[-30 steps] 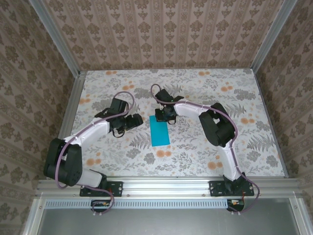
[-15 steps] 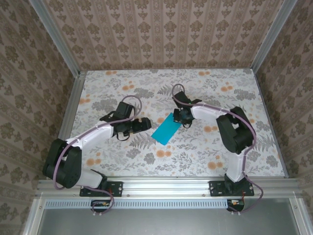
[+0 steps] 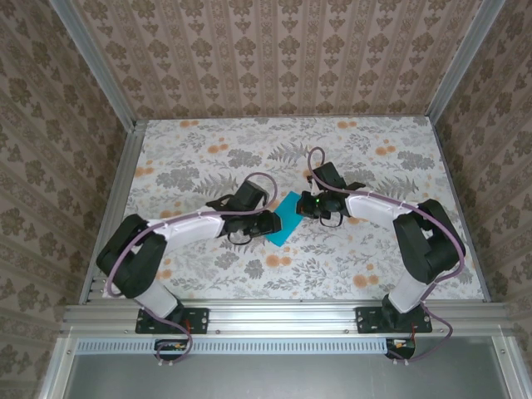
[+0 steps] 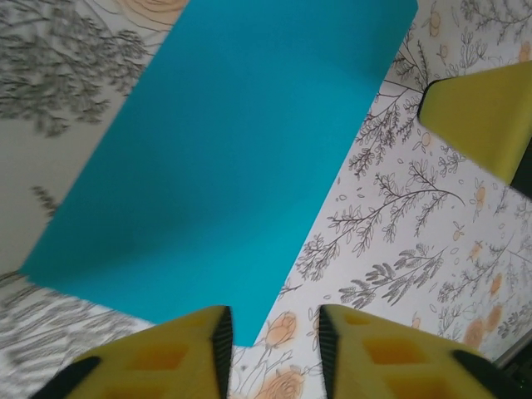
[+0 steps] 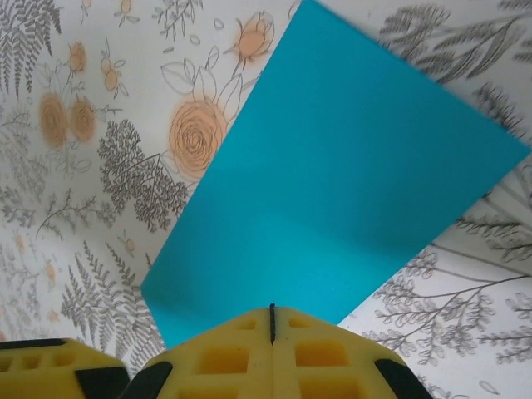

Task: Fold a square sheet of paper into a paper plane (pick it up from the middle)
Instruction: Rotate the square sheet of paper at the center of the table, then first fold in half a square sheet of paper at the center of the table.

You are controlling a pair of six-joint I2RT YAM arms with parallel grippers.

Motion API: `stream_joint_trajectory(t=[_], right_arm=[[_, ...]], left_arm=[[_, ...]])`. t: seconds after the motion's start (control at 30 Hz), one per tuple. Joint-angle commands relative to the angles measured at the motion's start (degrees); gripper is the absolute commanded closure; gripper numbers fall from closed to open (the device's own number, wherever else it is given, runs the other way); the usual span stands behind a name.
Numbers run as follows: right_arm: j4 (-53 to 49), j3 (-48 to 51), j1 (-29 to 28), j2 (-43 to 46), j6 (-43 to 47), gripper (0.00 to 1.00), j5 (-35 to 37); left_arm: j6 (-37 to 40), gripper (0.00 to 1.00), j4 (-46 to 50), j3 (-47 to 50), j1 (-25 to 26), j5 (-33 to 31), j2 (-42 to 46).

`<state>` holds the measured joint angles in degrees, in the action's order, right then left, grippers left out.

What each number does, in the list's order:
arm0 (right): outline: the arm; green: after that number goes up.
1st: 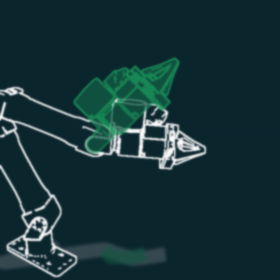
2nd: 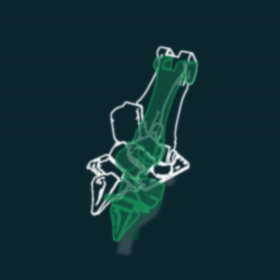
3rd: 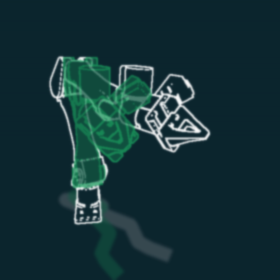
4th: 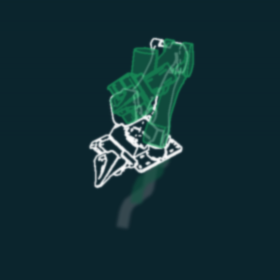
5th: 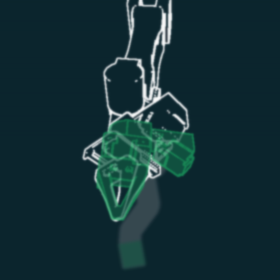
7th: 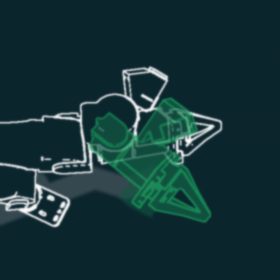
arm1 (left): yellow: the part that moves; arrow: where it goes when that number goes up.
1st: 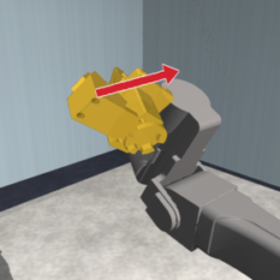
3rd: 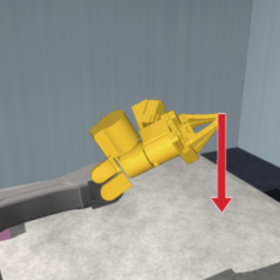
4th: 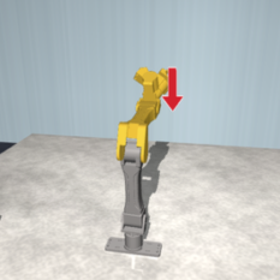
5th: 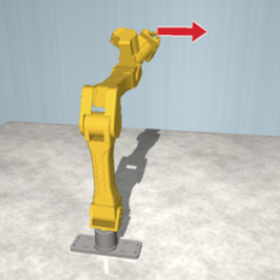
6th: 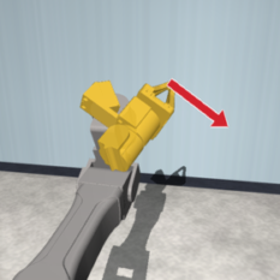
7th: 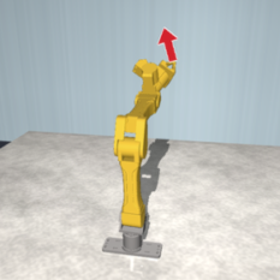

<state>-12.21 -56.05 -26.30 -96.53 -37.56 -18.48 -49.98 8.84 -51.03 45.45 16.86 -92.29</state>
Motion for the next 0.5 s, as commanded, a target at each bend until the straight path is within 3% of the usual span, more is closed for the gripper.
stream_joint_trajectory(t=[0.0, 0.17, 0.47], right_arm=[[2.3, 0.9, -0.2, -1.8, 1.0, 0.98, -4.6], [3.6, 1.0, -0.4, -4.3, 0.2, 0.99, -6.8], [4.9, 2.7, -0.4, -6.8, -1.7, 1.0, -7.6]], left_arm=[[-2.6, 0.73, -2.9, -3.2, 1.5, 2.1, -3.6], [-1.6, 0.82, -2.0, -7.0, 1.7, 3.5, -8.4], [-3.4, 0.9, -3.6, -7.6, 1.7, 5.2, -11.9]])
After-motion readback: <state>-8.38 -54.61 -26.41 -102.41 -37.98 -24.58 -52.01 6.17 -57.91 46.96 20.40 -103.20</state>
